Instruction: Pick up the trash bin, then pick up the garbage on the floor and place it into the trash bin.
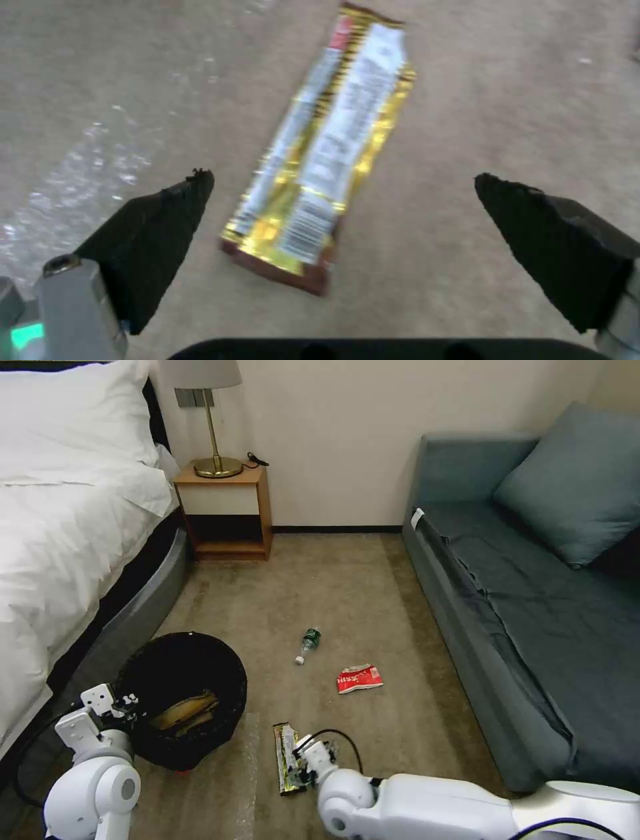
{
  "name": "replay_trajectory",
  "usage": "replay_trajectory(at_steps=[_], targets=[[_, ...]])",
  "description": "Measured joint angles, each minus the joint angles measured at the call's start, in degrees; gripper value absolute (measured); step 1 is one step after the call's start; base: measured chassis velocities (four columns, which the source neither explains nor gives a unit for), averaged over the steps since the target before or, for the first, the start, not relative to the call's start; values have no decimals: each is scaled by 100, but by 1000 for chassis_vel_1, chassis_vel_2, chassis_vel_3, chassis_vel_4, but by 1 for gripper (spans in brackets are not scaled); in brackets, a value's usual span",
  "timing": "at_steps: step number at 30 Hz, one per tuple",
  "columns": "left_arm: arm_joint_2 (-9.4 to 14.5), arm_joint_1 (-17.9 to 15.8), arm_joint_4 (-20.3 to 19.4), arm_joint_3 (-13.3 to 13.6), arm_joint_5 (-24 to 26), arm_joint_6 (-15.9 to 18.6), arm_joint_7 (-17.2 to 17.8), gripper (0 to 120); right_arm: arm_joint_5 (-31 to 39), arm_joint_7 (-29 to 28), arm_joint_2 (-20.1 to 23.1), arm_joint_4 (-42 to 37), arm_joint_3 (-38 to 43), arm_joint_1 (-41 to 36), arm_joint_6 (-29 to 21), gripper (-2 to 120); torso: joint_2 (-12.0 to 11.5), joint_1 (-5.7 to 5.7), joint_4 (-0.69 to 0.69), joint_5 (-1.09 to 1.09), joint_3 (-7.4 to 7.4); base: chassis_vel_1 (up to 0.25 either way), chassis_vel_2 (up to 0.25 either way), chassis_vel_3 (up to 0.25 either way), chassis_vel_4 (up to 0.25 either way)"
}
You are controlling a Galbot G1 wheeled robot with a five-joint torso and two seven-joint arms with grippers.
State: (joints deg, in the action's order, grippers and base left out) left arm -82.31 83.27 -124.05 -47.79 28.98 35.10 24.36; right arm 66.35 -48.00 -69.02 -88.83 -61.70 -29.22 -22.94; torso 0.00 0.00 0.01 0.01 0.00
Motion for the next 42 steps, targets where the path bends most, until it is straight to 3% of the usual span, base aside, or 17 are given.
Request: replay_trajectory(at_steps=[2,28,39,42], targets=[[0,-3,16,-16,21,-7,-1,3,25,17,-199,192,-120,15,28,100,0,0,1,-1,0,0,0,0,0],[-52,7,113,-24,18,-60,-13,3,-29,557,-622,1342,-412,-8,430,98,0,0,-1,-1,0,0,0,0,0],[-50,10,80,-43,11,-62,-13,3,-187,747,-623,1637,-418,-63,494,78,0,0,-1,-1,0,0,0,0,0],[-54,9,85,-37,6,-62,-13,3,-229,778,-610,1658,-418,-80,507,67,0,0,-1,-1,0,0,0,0,0]])
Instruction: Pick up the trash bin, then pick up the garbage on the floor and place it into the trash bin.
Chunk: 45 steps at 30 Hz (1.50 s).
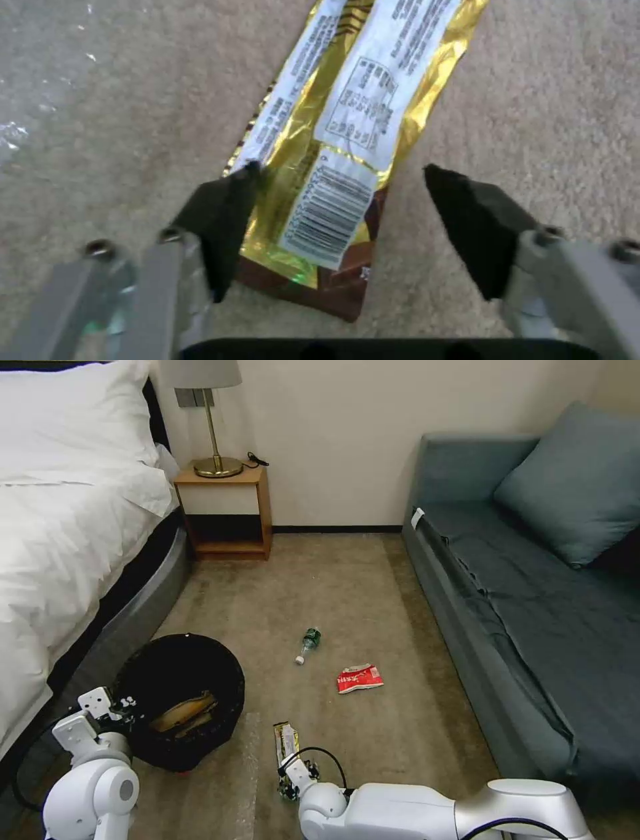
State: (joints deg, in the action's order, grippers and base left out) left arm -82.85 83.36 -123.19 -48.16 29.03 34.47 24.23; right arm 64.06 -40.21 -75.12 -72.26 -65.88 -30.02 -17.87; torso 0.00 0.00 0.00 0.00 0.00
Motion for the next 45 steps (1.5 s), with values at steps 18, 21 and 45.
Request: replay_trajectory(at_steps=[18,21,45], targets=[[-16,-33,80,52,-69,-15,2,3,-211,26,85,-84,6,-19,73,1,-1,0,0,0,0,0,0,0,0],[-19,-35,85,55,-75,-17,3,3,-264,26,123,-135,7,-19,91,0,-1,0,0,0,0,0,0,0,0],[129,-14,6,83,-20,-17,3,3,-467,-175,2227,-2654,2122,798,170,0,0,0,-1,0,0,0,0,0,0]])
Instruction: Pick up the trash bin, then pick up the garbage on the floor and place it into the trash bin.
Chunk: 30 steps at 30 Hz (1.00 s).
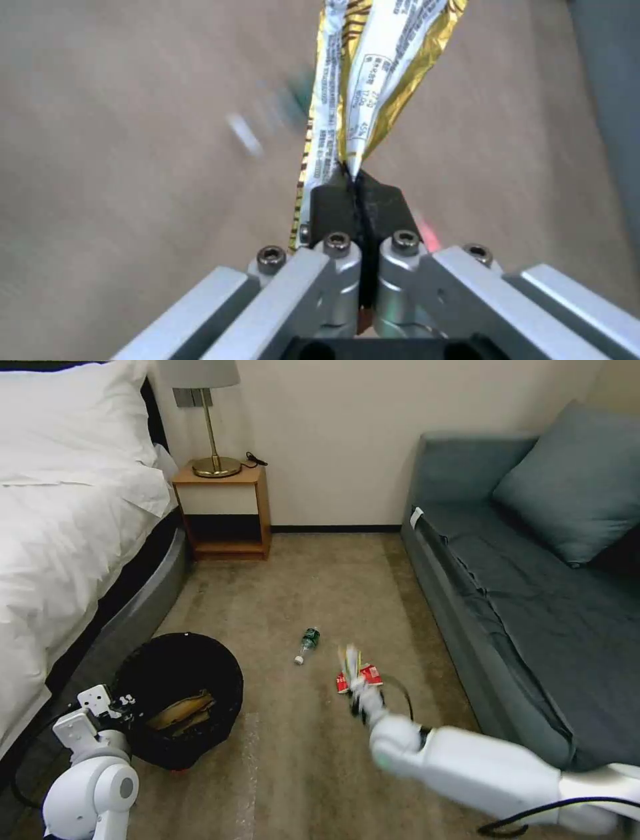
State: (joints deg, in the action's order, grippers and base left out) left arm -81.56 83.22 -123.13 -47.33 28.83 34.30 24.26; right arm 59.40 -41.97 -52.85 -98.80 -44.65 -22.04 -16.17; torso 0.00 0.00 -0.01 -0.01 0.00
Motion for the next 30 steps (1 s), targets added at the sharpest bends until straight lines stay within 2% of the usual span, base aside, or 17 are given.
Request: replay_trajectory(at_steps=[3,5,7,9,12,17,23,26,27,28,30], targets=[[-14,14,-27,56,3,0,0,3,181,7,-155,-422,9,225,168,0,0,0,1,1,0,0,0,0,0],[-34,35,-48,112,-2,0,0,3,358,6,-407,-705,-134,449,349,0,0,0,1,2,0,0,0,0,0],[-52,60,-84,184,-22,0,-3,3,616,4,-938,-910,-524,743,574,0,0,0,3,1,0,0,0,0,0],[-55,64,-94,195,-29,0,-1,3,636,4,-1018,-923,-591,780,602,0,0,0,3,1,0,0,0,0,0],[-83,76,-163,268,-58,2,2,3,704,6,-1721,-924,-1224,1005,751,0,0,0,4,2,0,0,0,0,0],[-109,80,-208,312,-80,12,6,3,632,-16,-2105,-720,-1752,1076,755,0,0,0,2,2,0,0,0,0,0],[-136,71,-235,374,-109,22,11,3,519,-100,-2245,-499,-2001,1081,578,0,0,0,1,2,0,0,0,0,0],[-141,59,-236,399,-119,25,13,3,413,-109,-2250,-411,-2019,1081,534,10,0,0,1,2,0,0,0,0,0],[-141,59,-236,399,-119,25,13,3,413,-109,-2250,-411,-2019,1081,534,10,0,0,1,2,0,0,0,0,0],[-141,51,-236,408,-122,27,14,3,369,-89,-2231,-401,-2019,1087,514,22,0,0,1,1,0,0,0,0,0],[-141,46,-236,411,-122,28,15,3,364,-83,-2209,-407,-2019,1087,495,25,0,0,1,1,0,0,0,0,0]])
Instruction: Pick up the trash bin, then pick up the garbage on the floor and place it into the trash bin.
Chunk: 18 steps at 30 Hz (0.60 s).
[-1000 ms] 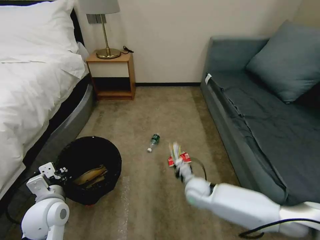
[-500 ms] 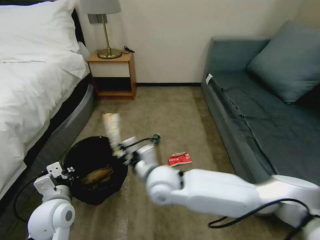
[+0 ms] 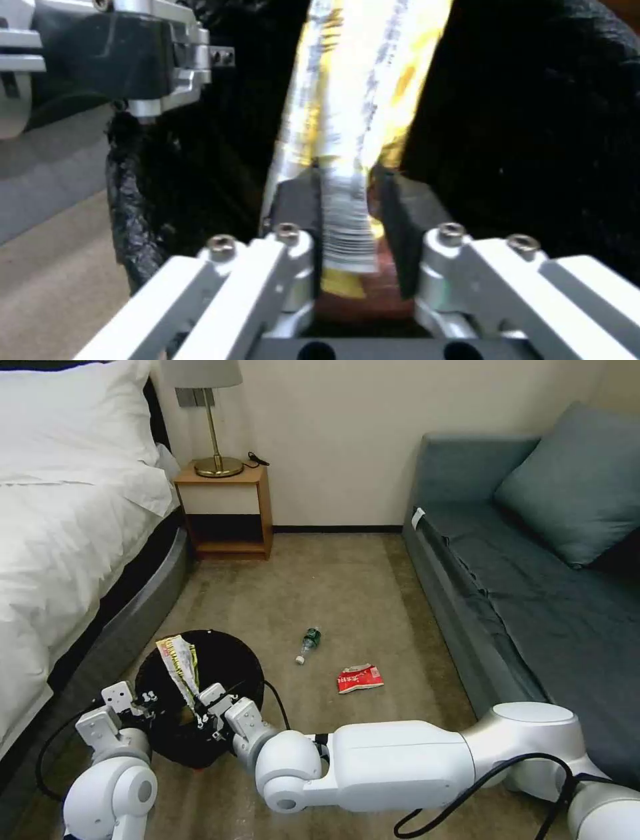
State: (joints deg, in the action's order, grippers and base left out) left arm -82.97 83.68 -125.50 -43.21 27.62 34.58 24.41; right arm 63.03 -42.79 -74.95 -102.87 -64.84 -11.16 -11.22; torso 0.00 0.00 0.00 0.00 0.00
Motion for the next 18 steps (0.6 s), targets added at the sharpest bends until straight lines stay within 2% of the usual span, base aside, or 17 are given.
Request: replay_trajectory(at_steps=[2,4,7,8,12,13,15,17,18], targets=[[0,-9,1,11,-1,3,2,3,-8,-4,54,-34,2,-6,-43,36,0,0,0,0,0,0,0,0,0],[0,-11,1,13,-1,4,2,3,-13,-5,69,-42,2,-11,-52,39,0,0,0,0,0,0,0,0,0],[3,-11,1,15,-1,6,2,3,-104,-22,140,-91,83,-44,-68,54,0,0,0,0,0,0,0,0,0],[3,-11,1,15,-1,6,2,3,-104,-22,140,-91,83,-44,-68,54,0,0,0,0,0,0,0,0,0],[28,-9,7,-16,13,6,2,3,-256,-4,397,-337,790,-101,-129,70,0,0,1,-1,0,0,0,0,0],[28,-9,7,-16,13,6,2,3,-256,-4,397,-337,790,-101,-129,70,0,0,1,-1,0,0,0,0,0],[53,-11,6,-38,47,4,-5,3,-424,52,743,-557,1562,-226,-177,80,0,0,3,-2,0,0,0,0,0],[86,-11,5,-53,67,-55,-57,3,-838,276,1344,-772,2350,-527,-99,88,0,0,1,-1,0,0,0,0,0],[86,-11,5,-53,67,-55,-57,3,-838,276,1344,-772,2350,-527,-99,88,0,0,1,-1,0,0,0,0,0]])
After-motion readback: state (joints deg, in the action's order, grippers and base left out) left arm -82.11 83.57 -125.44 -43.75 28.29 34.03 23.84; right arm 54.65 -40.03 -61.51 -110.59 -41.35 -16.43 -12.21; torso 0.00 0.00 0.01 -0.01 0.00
